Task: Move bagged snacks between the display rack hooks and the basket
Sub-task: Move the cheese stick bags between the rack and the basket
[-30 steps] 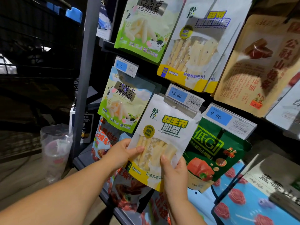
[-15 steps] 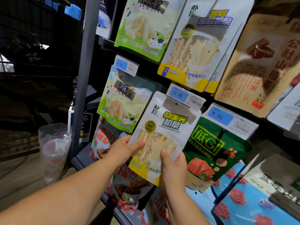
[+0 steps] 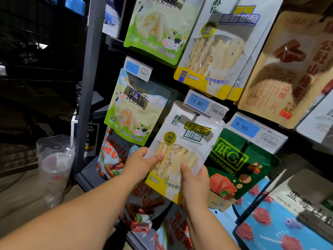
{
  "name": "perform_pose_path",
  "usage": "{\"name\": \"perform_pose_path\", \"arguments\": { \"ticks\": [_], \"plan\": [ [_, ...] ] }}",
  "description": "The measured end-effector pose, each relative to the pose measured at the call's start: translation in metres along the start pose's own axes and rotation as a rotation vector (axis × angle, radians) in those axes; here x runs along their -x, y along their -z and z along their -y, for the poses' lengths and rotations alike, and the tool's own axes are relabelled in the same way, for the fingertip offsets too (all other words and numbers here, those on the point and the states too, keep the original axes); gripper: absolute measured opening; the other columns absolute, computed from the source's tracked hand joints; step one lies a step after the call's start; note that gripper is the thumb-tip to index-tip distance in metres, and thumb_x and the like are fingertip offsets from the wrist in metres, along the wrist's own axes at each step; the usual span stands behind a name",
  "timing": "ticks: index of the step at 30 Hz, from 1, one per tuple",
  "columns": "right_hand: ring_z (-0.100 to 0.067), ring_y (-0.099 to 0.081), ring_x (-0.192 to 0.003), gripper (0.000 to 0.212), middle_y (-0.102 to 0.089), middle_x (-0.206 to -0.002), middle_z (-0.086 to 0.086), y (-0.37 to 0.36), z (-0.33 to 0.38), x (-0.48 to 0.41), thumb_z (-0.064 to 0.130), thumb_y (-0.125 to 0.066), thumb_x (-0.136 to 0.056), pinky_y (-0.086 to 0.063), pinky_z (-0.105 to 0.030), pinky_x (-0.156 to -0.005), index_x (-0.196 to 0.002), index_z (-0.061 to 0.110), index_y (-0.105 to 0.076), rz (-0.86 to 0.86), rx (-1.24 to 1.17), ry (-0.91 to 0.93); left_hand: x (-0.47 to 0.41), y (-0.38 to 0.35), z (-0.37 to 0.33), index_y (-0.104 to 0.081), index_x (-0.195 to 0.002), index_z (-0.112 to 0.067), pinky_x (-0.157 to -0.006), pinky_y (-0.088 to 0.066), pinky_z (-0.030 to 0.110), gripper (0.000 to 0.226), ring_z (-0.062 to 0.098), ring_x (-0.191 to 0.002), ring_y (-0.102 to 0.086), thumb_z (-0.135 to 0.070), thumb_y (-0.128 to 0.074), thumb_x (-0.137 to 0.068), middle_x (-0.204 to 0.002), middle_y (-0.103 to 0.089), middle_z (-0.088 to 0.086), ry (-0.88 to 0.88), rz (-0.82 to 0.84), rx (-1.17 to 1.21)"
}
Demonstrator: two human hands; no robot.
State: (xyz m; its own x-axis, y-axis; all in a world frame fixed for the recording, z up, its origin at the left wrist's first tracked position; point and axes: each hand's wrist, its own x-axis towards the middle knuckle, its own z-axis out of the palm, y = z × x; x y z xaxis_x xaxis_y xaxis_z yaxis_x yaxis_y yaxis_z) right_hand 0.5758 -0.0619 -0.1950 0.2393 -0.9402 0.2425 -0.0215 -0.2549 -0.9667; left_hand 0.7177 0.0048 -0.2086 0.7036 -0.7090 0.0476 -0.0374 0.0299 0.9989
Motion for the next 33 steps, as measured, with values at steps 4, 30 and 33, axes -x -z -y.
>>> {"name": "perform_pose_path", "arguments": {
  "ticks": [4, 30, 33],
  "plan": [
    [-0.016, -0.066, -0.096, 0.013, -0.07, -0.097, 0.009, -0.002, -0.005, -0.008, 0.02, -0.068, -0.091, -0.051, -0.036, -0.087, -0.092, 0.032, -0.061, 0.003, 0.094, -0.012, -0.008, -0.005, 0.008, -0.066, -0.096, -0.02, -0.075, -0.052, 0.033, 0.032, 0.018, -0.085, -0.066, -0.048, -0.073, -0.081, -0.09, -0.07, -0.004, 0.038, -0.101, -0.126],
    [-0.014, -0.067, -0.061, 0.021, -0.067, -0.067, 0.004, 0.181, 0.017, 0.042, 0.024, -0.059, -0.096, -0.051, -0.027, -0.063, -0.075, 0.023, -0.056, 0.086, 0.466, -0.195, 0.078, -0.143, -0.003, -0.054, -0.078, -0.019, -0.051, -0.03, 0.02, 0.019, 0.007, -0.053, -0.043, -0.027, -0.067, -0.089, -0.059, -0.047, -0.002, -0.413, 0.6, -0.525],
    [-0.011, -0.063, -0.064, 0.024, -0.07, -0.071, 0.0, 0.24, 0.038, 0.064, 0.026, -0.06, -0.096, -0.049, -0.027, -0.069, -0.072, 0.025, -0.057, 0.061, 0.641, -0.187, 0.109, -0.19, -0.002, -0.055, -0.073, -0.02, -0.054, -0.033, 0.019, 0.021, 0.004, -0.054, -0.046, -0.026, -0.071, -0.085, -0.057, -0.046, -0.005, -0.446, 0.726, -0.488]
  ]
}}
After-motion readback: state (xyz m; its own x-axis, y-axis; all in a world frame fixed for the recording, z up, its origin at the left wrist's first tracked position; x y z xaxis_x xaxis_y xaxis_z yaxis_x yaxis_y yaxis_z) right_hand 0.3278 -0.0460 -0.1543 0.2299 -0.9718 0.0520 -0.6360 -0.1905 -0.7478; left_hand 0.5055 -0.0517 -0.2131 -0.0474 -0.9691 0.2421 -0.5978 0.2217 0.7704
